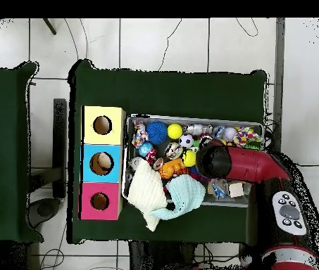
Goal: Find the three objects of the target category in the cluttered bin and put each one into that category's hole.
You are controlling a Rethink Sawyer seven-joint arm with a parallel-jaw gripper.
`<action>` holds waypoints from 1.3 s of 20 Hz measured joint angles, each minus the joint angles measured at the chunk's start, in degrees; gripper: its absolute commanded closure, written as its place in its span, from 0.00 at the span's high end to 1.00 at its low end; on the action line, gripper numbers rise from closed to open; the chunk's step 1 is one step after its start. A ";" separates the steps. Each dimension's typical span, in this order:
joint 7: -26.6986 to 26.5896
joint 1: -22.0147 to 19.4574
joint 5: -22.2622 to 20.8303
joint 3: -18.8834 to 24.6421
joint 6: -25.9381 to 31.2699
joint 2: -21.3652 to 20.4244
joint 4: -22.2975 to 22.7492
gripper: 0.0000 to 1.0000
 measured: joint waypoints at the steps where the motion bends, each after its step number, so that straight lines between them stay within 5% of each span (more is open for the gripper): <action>1: -0.01 -0.22 0.00 0.21 0.00 0.09 0.00 1.00; 18: -0.01 -1.15 0.00 1.67 -0.48 0.10 0.00 1.00; 19: 0.00 -1.15 0.01 1.72 -0.57 0.14 -0.01 0.00; 26: -0.01 -1.17 0.00 1.75 -0.92 0.55 -0.02 0.00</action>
